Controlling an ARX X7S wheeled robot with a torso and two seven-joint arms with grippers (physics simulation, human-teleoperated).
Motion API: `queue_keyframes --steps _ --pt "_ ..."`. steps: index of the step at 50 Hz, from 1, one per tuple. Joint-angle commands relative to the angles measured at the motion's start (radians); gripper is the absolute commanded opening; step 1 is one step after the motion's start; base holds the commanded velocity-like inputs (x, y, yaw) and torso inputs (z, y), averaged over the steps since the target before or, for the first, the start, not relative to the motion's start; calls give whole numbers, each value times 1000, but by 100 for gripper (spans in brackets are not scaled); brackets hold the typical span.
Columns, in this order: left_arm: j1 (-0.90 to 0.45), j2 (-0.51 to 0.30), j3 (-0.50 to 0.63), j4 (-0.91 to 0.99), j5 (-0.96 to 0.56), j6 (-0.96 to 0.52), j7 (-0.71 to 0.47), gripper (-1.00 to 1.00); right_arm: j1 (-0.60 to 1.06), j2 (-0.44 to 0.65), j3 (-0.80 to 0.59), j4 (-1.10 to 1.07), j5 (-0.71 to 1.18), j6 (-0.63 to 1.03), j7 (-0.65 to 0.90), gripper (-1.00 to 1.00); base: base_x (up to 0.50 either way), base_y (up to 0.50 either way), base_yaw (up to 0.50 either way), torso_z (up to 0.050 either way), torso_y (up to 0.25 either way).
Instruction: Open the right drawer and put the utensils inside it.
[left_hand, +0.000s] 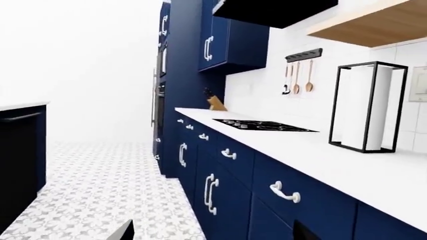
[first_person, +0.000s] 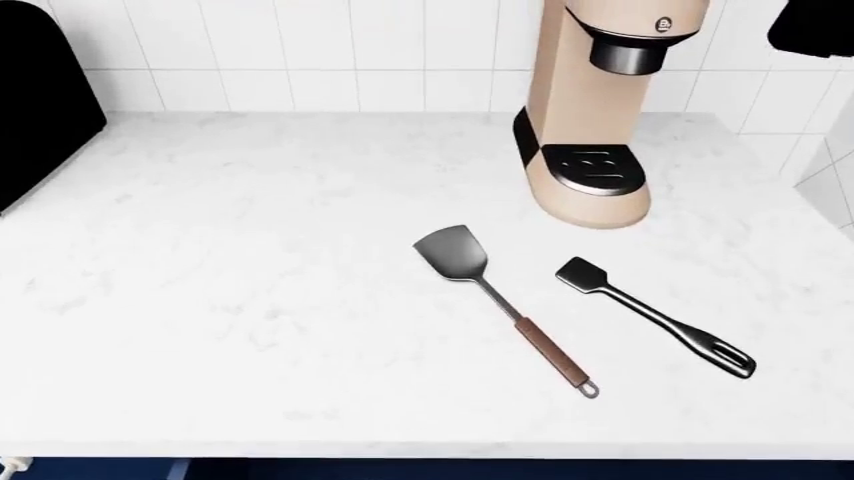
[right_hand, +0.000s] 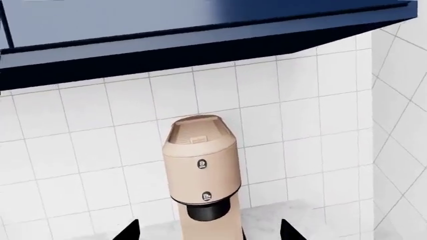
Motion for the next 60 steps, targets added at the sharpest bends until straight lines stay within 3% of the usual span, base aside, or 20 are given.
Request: queue_keyframes --steps 1,7,16,23,32,42,51,60 --pt "-23 2 -161 6 20 -68 144 100 123 -75 -130 123 55 139 50 100 0 0 0 0 0" --pt "-10 -14 -150 6 52 -76 121 100 181 -195 -238 265 7 278 -70 100 0 0 0 0 0" --pt "-33 -5 -128 28 88 -64 115 100 148 -299 -241 330 12 245 -185 100 0 0 0 0 0" --pt "-32 -4 -134 17 99 -53 125 100 102 -313 -226 410 161 179 -173 100 0 0 0 0 0" --pt "-43 2 -131 22 114 -46 137 100 176 -301 -346 502 318 280 -47 100 0 0 0 0 0" --pt "-75 20 -110 25 145 -12 158 100 304 -368 -472 606 507 387 15 100 0 0 0 0 0" --pt "-70 11 -119 10 155 -11 170 100 260 -408 -461 563 473 378 -28 100 0 0 0 0 0" --pt "-73 10 -122 -14 174 21 184 100 165 -441 -458 610 311 396 -132 100 0 0 0 0 0"
